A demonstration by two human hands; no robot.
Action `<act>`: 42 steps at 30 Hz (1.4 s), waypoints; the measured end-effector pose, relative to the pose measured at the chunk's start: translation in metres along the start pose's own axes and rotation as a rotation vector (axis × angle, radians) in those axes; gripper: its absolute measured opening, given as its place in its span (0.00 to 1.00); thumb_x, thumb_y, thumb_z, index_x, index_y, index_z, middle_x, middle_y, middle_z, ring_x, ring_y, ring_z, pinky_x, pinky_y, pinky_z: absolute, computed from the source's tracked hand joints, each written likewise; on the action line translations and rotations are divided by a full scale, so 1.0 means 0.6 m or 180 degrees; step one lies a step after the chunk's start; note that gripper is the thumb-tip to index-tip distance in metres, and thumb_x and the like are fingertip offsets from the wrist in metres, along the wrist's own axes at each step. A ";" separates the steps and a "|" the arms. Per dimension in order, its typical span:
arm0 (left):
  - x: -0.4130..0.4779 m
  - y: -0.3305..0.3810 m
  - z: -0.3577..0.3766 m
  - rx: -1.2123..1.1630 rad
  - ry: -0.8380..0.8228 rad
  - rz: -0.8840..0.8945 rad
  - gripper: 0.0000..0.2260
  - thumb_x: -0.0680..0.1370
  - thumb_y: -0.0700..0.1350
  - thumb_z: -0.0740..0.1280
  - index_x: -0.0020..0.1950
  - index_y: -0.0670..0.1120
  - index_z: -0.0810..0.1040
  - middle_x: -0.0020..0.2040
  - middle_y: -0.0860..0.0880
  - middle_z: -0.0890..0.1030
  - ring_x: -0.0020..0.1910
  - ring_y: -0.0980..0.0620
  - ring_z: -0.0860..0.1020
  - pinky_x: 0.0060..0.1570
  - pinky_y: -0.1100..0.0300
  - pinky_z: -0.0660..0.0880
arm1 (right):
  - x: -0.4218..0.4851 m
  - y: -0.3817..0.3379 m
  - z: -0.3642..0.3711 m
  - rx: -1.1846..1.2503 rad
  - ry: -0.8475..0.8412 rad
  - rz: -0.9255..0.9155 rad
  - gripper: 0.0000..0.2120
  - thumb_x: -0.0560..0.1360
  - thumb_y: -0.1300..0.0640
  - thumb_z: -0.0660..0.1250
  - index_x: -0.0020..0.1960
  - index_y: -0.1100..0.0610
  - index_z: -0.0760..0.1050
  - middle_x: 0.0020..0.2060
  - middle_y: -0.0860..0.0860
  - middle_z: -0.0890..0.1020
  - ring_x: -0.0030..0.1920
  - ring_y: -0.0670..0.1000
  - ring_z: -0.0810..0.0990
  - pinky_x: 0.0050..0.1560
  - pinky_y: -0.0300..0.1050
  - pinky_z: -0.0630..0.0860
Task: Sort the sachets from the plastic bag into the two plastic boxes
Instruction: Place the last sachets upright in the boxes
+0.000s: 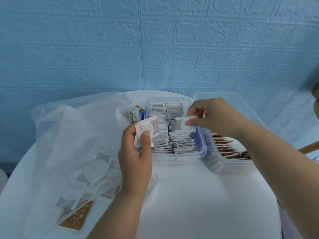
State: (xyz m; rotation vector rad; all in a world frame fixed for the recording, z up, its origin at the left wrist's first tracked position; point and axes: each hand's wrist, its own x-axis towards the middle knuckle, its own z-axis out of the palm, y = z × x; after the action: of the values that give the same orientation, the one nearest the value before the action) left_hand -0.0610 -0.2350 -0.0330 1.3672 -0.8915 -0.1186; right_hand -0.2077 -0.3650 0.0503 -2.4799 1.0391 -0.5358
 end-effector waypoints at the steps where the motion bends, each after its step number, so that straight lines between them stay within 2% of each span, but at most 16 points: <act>1: 0.001 0.000 0.001 0.0015 0.0002 0.0007 0.07 0.76 0.46 0.62 0.53 0.50 0.72 0.47 0.63 0.75 0.45 0.73 0.74 0.42 0.80 0.65 | -0.001 0.002 0.005 -0.0082 -0.0024 -0.0001 0.07 0.68 0.55 0.75 0.40 0.52 0.77 0.33 0.43 0.77 0.34 0.43 0.73 0.37 0.27 0.66; 4: 0.000 -0.002 0.004 0.0054 -0.0016 0.0005 0.07 0.76 0.46 0.62 0.53 0.50 0.71 0.47 0.63 0.75 0.45 0.73 0.74 0.42 0.80 0.66 | -0.002 0.005 0.018 -0.0306 0.0030 -0.0049 0.07 0.68 0.53 0.74 0.39 0.50 0.76 0.30 0.38 0.74 0.32 0.38 0.71 0.35 0.26 0.65; 6: 0.000 -0.002 0.003 0.0056 -0.0023 -0.0011 0.07 0.76 0.46 0.62 0.53 0.51 0.71 0.47 0.64 0.75 0.45 0.73 0.74 0.42 0.80 0.66 | 0.001 0.004 0.023 -0.0470 -0.0071 -0.0083 0.07 0.69 0.52 0.73 0.37 0.48 0.75 0.30 0.39 0.74 0.32 0.37 0.71 0.34 0.29 0.64; 8: 0.000 -0.002 0.002 0.0082 -0.0023 0.0010 0.07 0.76 0.46 0.62 0.53 0.51 0.71 0.47 0.64 0.75 0.45 0.74 0.74 0.41 0.80 0.66 | 0.004 0.002 0.029 -0.0550 -0.0151 -0.0129 0.06 0.69 0.52 0.73 0.37 0.50 0.76 0.33 0.41 0.76 0.34 0.40 0.72 0.38 0.35 0.67; 10: 0.001 0.000 0.003 0.0089 -0.0028 0.0020 0.07 0.76 0.46 0.62 0.53 0.51 0.71 0.47 0.65 0.75 0.44 0.75 0.73 0.41 0.81 0.65 | 0.005 -0.002 0.035 -0.0705 -0.0124 -0.0189 0.05 0.70 0.52 0.72 0.40 0.53 0.79 0.36 0.44 0.76 0.41 0.45 0.73 0.43 0.40 0.68; 14: 0.001 -0.003 0.004 0.0098 -0.0056 -0.0013 0.07 0.76 0.46 0.62 0.53 0.52 0.71 0.47 0.66 0.75 0.45 0.74 0.74 0.41 0.80 0.66 | 0.002 -0.002 0.036 -0.1179 -0.0368 -0.0327 0.06 0.74 0.50 0.67 0.44 0.50 0.81 0.36 0.42 0.76 0.45 0.45 0.66 0.43 0.40 0.63; 18: 0.002 -0.005 0.004 0.0091 -0.0070 -0.0010 0.07 0.75 0.46 0.62 0.53 0.53 0.71 0.47 0.66 0.75 0.44 0.74 0.74 0.41 0.80 0.66 | 0.004 -0.004 0.025 -0.0920 -0.0493 -0.0261 0.05 0.73 0.55 0.67 0.42 0.44 0.75 0.35 0.40 0.74 0.43 0.42 0.65 0.44 0.39 0.65; 22: 0.002 -0.005 0.005 0.0046 -0.0091 -0.0015 0.07 0.76 0.47 0.62 0.53 0.53 0.71 0.47 0.66 0.76 0.45 0.72 0.75 0.41 0.79 0.66 | 0.002 -0.004 0.034 -0.1165 -0.0470 -0.0289 0.05 0.71 0.57 0.67 0.40 0.47 0.78 0.31 0.40 0.75 0.45 0.44 0.66 0.45 0.40 0.67; 26: 0.004 -0.003 0.005 0.0013 -0.0113 -0.0040 0.07 0.75 0.47 0.62 0.51 0.56 0.71 0.46 0.66 0.76 0.45 0.72 0.75 0.41 0.79 0.66 | 0.005 0.002 0.033 -0.1452 -0.0535 -0.0298 0.06 0.72 0.55 0.65 0.42 0.48 0.80 0.35 0.43 0.80 0.44 0.45 0.66 0.48 0.44 0.70; 28: 0.006 -0.002 0.004 -0.0046 -0.0151 -0.0099 0.07 0.75 0.48 0.63 0.49 0.60 0.70 0.45 0.66 0.77 0.45 0.70 0.76 0.41 0.78 0.67 | 0.007 -0.002 0.028 -0.1184 -0.0357 -0.0400 0.06 0.74 0.55 0.64 0.44 0.51 0.80 0.35 0.41 0.78 0.42 0.44 0.67 0.48 0.41 0.70; 30: 0.008 -0.001 0.003 -0.0078 -0.0181 -0.0157 0.07 0.75 0.48 0.63 0.49 0.61 0.71 0.44 0.67 0.78 0.46 0.69 0.76 0.41 0.77 0.68 | 0.007 -0.021 0.023 -0.0403 -0.0026 -0.0360 0.06 0.76 0.55 0.64 0.45 0.54 0.79 0.34 0.40 0.75 0.37 0.39 0.70 0.42 0.29 0.67; 31: 0.009 -0.001 0.003 -0.0094 -0.0195 -0.0171 0.07 0.75 0.48 0.64 0.49 0.61 0.71 0.45 0.69 0.78 0.46 0.69 0.76 0.42 0.77 0.68 | 0.007 -0.034 0.022 0.0035 0.0050 -0.0306 0.05 0.75 0.55 0.65 0.45 0.54 0.78 0.35 0.41 0.75 0.35 0.38 0.71 0.40 0.27 0.67; 33: 0.010 0.002 0.002 -0.0108 -0.0228 -0.0177 0.08 0.75 0.48 0.65 0.49 0.61 0.71 0.46 0.71 0.77 0.47 0.69 0.76 0.43 0.77 0.68 | 0.008 -0.059 0.027 0.0643 -0.0056 -0.0250 0.05 0.73 0.52 0.68 0.48 0.50 0.76 0.38 0.43 0.77 0.34 0.40 0.71 0.39 0.28 0.68; 35: 0.011 0.004 0.002 -0.0117 -0.0287 -0.0203 0.11 0.76 0.45 0.67 0.49 0.61 0.71 0.46 0.71 0.77 0.46 0.69 0.76 0.43 0.77 0.68 | 0.011 -0.074 0.038 0.0860 -0.0234 -0.0320 0.09 0.70 0.53 0.72 0.50 0.49 0.76 0.39 0.46 0.78 0.35 0.43 0.72 0.39 0.31 0.69; 38: 0.010 0.006 0.000 -0.0101 -0.0427 -0.0218 0.11 0.76 0.44 0.67 0.49 0.61 0.71 0.46 0.72 0.77 0.45 0.69 0.76 0.42 0.77 0.68 | 0.020 -0.077 0.047 0.0930 -0.0140 -0.0363 0.06 0.69 0.57 0.74 0.42 0.49 0.78 0.38 0.56 0.80 0.33 0.44 0.71 0.38 0.34 0.69; 42: 0.009 0.002 -0.004 -0.0139 -0.0433 -0.0249 0.10 0.75 0.45 0.61 0.52 0.60 0.71 0.48 0.67 0.78 0.49 0.66 0.76 0.44 0.76 0.68 | 0.027 -0.060 0.045 0.1214 0.0097 -0.0091 0.10 0.69 0.60 0.73 0.38 0.47 0.76 0.33 0.50 0.78 0.29 0.42 0.73 0.36 0.37 0.75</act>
State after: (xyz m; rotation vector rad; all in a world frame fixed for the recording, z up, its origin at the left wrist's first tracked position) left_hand -0.0562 -0.2360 -0.0294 1.3656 -0.9436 -0.2924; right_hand -0.1629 -0.3478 0.0483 -2.1581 0.8240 -0.7098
